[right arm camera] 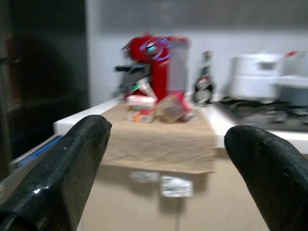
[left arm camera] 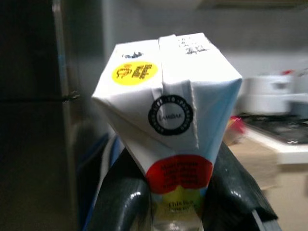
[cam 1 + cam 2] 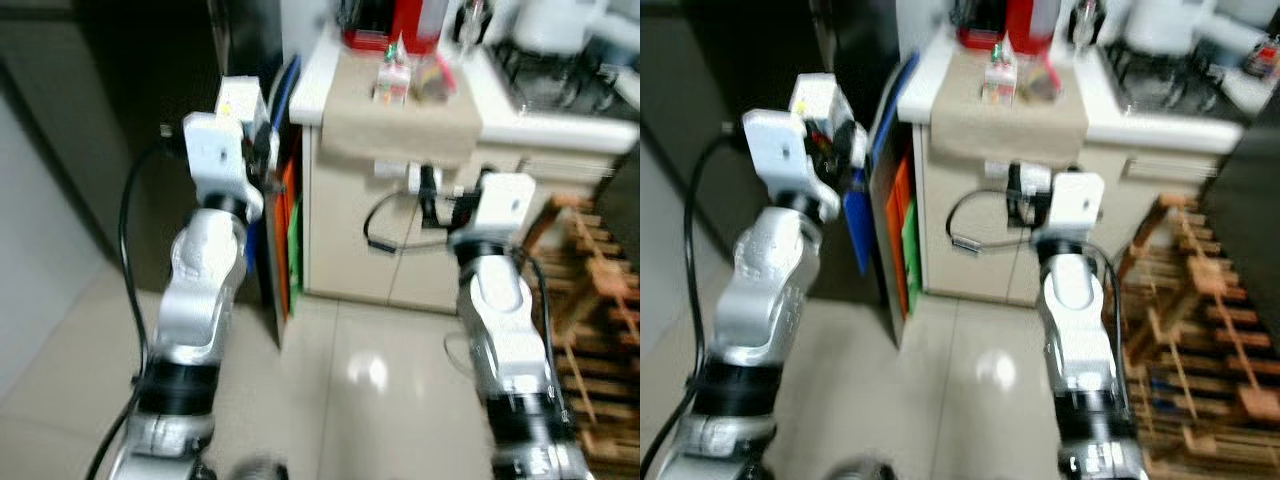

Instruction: Restocking fridge

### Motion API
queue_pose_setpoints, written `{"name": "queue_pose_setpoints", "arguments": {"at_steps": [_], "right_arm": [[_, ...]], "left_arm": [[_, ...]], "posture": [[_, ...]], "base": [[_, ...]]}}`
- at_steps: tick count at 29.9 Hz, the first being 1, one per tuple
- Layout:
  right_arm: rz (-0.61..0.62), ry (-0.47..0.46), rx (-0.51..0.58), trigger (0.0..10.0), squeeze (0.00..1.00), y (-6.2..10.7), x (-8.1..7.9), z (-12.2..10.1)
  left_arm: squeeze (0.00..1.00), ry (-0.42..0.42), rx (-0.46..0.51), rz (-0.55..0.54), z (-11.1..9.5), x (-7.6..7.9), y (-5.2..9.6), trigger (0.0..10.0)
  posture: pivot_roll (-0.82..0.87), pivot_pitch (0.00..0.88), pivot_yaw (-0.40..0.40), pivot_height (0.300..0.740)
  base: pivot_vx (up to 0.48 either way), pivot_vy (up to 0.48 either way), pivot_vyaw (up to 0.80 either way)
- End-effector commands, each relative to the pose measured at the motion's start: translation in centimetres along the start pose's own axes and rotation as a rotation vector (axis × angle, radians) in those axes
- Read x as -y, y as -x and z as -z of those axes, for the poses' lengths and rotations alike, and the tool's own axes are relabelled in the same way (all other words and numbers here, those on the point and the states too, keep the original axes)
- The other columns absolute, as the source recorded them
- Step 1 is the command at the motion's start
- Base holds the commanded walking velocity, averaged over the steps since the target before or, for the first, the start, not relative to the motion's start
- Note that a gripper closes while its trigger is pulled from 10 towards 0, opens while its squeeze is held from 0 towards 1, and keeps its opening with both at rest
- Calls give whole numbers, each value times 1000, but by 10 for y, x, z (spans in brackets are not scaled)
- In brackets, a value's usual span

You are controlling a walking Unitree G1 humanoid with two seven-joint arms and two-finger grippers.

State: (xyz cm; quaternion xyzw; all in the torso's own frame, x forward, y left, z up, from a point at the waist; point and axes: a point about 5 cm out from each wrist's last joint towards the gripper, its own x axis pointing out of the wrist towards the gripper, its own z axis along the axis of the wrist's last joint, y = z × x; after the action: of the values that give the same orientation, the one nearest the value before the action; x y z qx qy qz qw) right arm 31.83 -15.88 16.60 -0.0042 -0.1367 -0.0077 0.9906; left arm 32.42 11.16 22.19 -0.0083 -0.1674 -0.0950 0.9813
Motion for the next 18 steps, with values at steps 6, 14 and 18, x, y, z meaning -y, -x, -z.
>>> {"name": "queue_pose_setpoints", "arguments": {"at_steps": [6,14,18], "right_arm": [[-7,-10,18,10000,0,-1,-1,-3],[-11,-9,13,10000,0,-1,-1,-2],[-14,-10,11,10000,0,-1,-1,-2]], "left_arm": [[0,-5,5,3,1,-1,2,10000],[0,19,19,30,-1,3,5,10000],[0,32,30,43,-2,5,6,10000]], "posture": [[-65,0,3,736],[-71,0,1,736],[-70,0,0,736]], "base": [[0,-480,0],[0,-480,0],[0,-480,0]]}}
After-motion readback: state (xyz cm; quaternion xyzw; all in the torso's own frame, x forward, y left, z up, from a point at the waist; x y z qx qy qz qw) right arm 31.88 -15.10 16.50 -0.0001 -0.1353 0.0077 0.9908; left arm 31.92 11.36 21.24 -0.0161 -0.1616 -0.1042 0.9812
